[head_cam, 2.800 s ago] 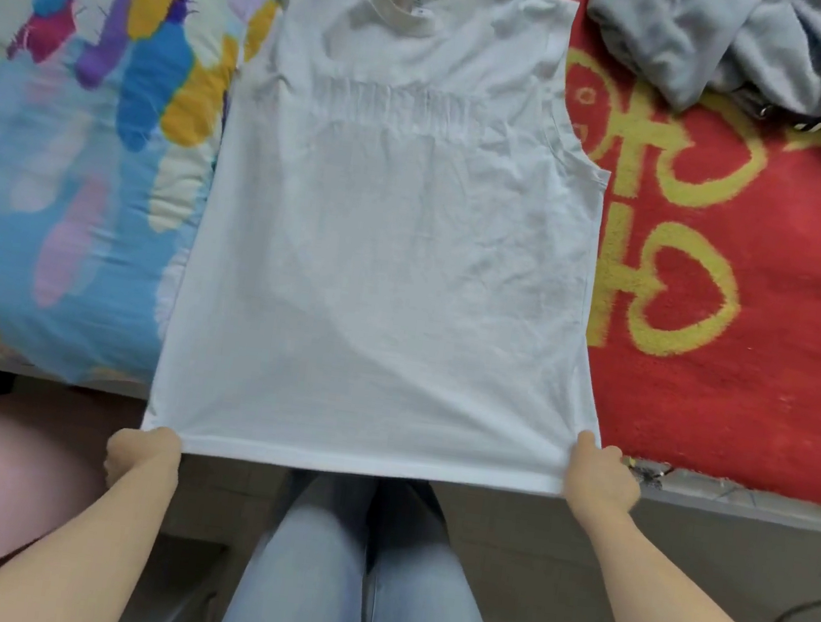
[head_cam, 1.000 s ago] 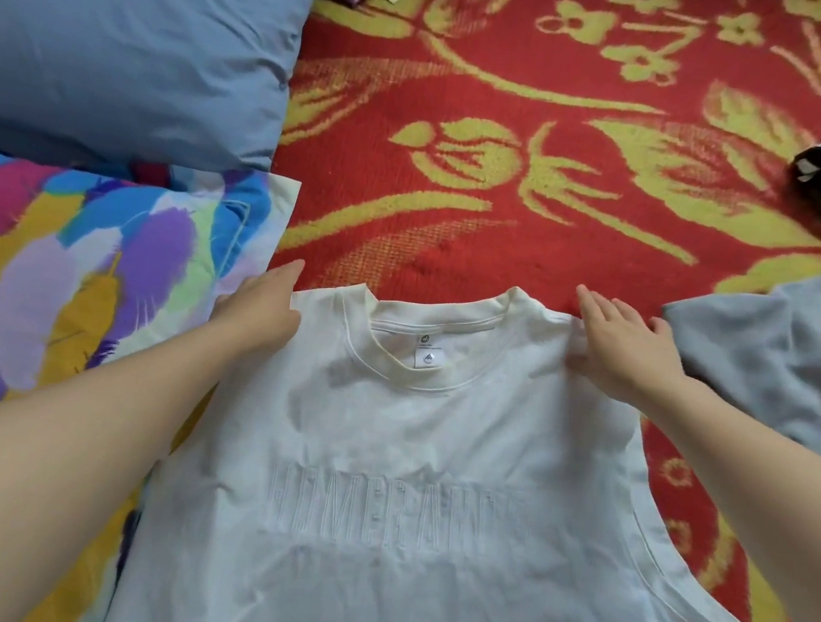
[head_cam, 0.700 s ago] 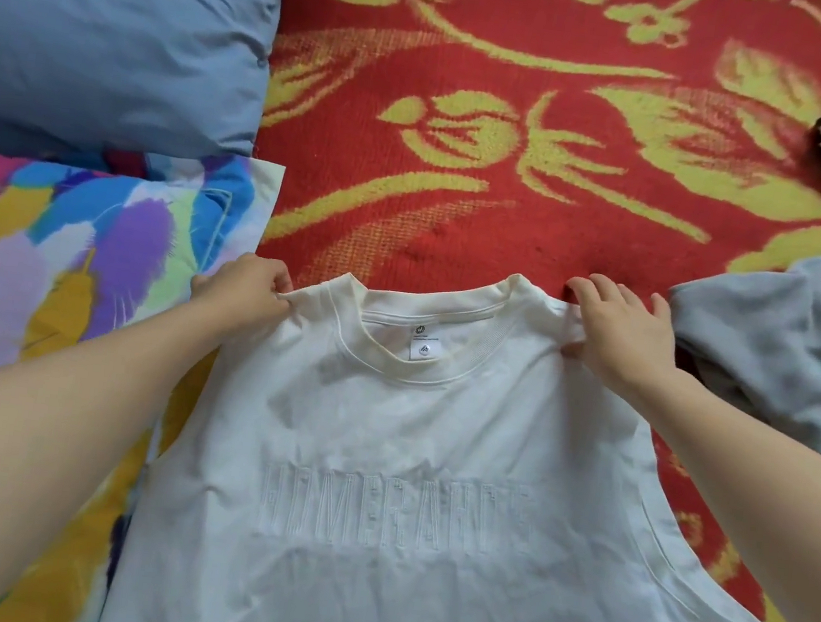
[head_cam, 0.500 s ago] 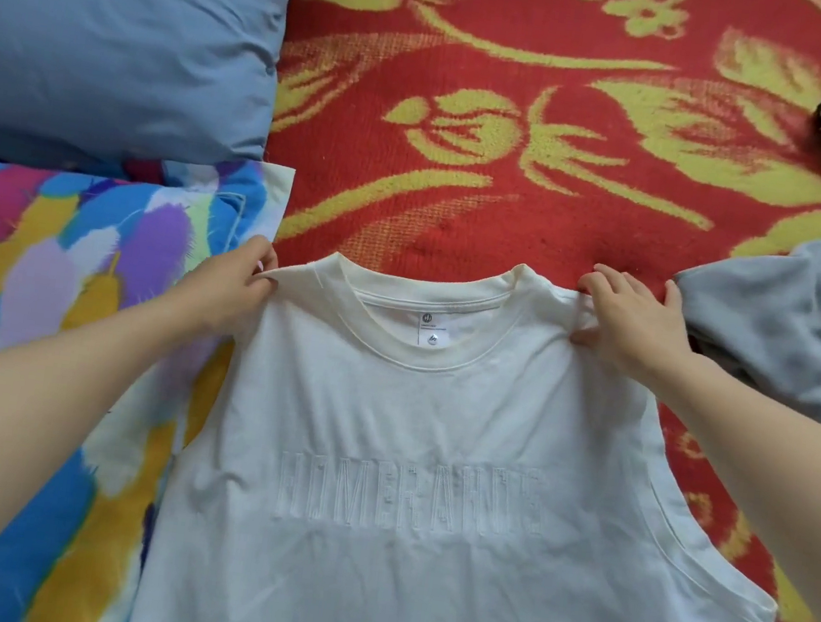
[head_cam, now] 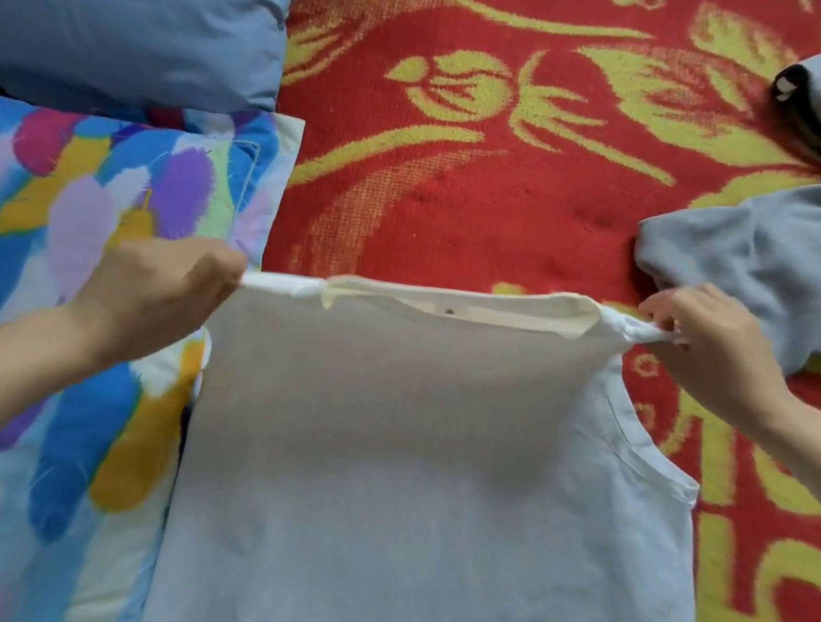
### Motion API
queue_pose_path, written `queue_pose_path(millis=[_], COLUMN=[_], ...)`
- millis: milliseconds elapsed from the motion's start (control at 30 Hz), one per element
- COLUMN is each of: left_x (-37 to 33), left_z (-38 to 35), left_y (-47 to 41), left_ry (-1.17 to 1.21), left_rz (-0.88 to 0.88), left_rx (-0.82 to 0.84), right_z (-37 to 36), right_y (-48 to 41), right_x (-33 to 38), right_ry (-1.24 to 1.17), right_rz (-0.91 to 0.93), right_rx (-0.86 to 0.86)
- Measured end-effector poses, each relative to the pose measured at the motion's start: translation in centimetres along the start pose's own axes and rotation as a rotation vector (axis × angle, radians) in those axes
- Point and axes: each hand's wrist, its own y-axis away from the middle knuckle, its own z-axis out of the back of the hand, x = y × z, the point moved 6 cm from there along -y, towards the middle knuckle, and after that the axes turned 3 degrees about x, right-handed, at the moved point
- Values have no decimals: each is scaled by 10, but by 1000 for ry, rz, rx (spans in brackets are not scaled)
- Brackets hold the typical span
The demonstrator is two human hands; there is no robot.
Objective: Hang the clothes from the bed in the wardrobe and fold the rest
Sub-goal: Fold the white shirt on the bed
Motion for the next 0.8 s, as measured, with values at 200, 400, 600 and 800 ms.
queue_pose_path(millis=[200, 400, 600, 800], left_x=[-94, -127, -111, -42], left_z=[-23, -87, -77, -94], left_y=[108, 156, 114, 111], left_ry=[128, 80, 47, 416], left_rz=[-169, 114, 330, 1374], left_rx=[185, 548, 528, 462], right_z=[-32, -105, -102, -70], right_y=[105, 154, 114, 70], right_x=[31, 29, 38, 4], right_ry=[212, 340, 394, 163], right_rz=[319, 86, -107, -622], right_rx=[192, 723, 909, 353])
